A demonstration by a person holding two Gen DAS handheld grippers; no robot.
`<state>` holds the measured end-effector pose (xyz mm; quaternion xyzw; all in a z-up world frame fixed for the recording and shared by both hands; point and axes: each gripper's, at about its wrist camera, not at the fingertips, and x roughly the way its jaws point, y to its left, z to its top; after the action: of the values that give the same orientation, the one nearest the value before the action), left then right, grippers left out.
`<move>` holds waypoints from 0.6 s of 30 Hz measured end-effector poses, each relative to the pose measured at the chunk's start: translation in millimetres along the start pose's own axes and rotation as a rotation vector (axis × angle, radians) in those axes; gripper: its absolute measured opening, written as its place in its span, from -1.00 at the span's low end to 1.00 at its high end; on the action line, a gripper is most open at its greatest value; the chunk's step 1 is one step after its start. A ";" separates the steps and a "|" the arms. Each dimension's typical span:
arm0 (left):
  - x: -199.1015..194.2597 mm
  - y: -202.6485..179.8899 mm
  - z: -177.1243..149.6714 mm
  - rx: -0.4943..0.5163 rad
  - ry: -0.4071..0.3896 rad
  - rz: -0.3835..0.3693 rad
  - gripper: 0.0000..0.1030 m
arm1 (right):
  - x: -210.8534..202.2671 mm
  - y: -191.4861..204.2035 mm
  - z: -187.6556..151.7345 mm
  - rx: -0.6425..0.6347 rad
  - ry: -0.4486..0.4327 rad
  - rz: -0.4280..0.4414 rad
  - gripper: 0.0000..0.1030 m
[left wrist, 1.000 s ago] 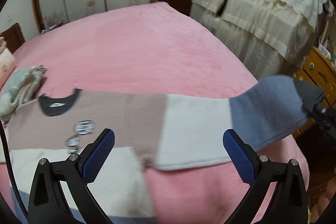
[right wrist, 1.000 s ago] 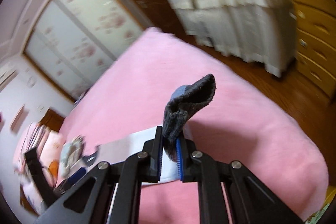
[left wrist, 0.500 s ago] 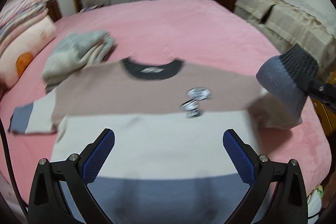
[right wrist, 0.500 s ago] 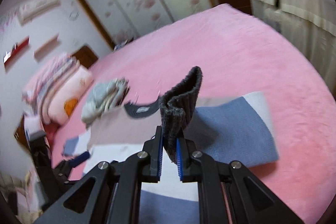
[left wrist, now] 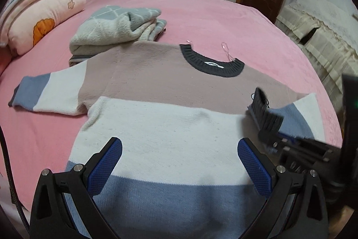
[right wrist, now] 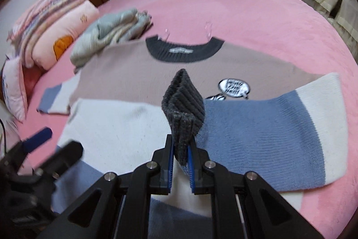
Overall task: Fold small clothes
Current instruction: 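Carry the sleeve across the sweater body and open the right gripper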
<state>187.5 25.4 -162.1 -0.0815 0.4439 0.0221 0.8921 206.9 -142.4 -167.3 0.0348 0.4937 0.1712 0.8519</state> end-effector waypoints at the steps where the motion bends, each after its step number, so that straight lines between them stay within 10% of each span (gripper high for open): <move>1: 1.7 3.4 0.3 -0.008 0.003 -0.006 0.99 | 2.8 1.2 -0.7 -0.003 0.007 -0.003 -0.78; 18: 2.5 25.9 -3.7 -0.055 0.014 -0.012 0.99 | 31.4 22.9 -14.1 -0.057 0.075 -0.044 -0.31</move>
<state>183.2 50.3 -169.6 -0.1085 0.4491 0.0283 0.8864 203.2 -112.2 -195.2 -0.0069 0.5210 0.1679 0.8369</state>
